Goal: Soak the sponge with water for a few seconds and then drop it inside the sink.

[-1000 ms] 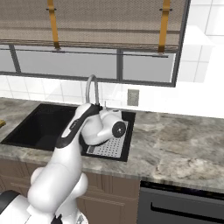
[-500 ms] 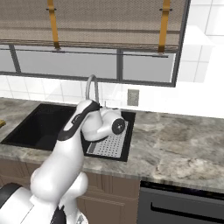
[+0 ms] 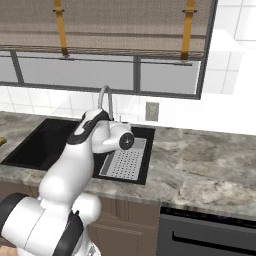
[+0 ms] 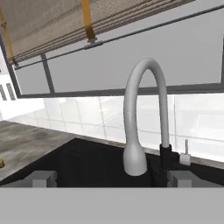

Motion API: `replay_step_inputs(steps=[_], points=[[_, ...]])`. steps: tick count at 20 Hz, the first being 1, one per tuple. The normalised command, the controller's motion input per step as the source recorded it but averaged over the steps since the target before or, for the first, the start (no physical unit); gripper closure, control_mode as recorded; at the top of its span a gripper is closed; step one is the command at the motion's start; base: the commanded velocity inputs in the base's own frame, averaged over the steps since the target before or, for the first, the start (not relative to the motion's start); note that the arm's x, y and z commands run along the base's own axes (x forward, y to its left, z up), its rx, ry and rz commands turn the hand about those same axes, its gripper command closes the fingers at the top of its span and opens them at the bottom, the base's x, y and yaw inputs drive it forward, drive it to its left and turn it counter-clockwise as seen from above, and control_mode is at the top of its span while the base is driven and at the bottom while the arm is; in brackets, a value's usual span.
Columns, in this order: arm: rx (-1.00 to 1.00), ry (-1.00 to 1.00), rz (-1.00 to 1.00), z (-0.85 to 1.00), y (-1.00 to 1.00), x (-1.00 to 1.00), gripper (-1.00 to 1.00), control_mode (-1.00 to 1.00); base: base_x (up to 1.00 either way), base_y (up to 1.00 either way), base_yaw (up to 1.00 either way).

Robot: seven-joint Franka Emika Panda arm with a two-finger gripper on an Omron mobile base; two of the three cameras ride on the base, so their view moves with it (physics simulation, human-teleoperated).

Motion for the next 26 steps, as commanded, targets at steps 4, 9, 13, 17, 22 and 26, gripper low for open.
replay_step_inputs(steps=[4, 9, 13, 17, 22, 26], points=[[0.03, -0.02, 0.0, -0.29, 0.06, 0.43, -1.0, -1.0, 0.0, 0.0, 0.0], [0.0, 0.0, 0.01, -0.15, -0.09, 0.26, -1.0, -1.0, 0.0, 0.0, 0.0], [0.0, 0.0, 0.04, -0.1, -0.16, 0.21, -1.0, -1.0, 0.0, 0.0, 0.0], [0.0, 0.0, 0.04, -0.03, -0.22, 0.14, -1.0, -1.0, 0.0, 0.0, 0.0], [0.0, 0.0, 0.04, 0.0, -0.24, 0.06, -1.0, -1.0, 0.0, 0.0, 0.0], [0.0, -0.01, 0.04, 0.0, -0.18, 0.0, -1.0, -1.0, 0.0, 0.0, 0.0]])
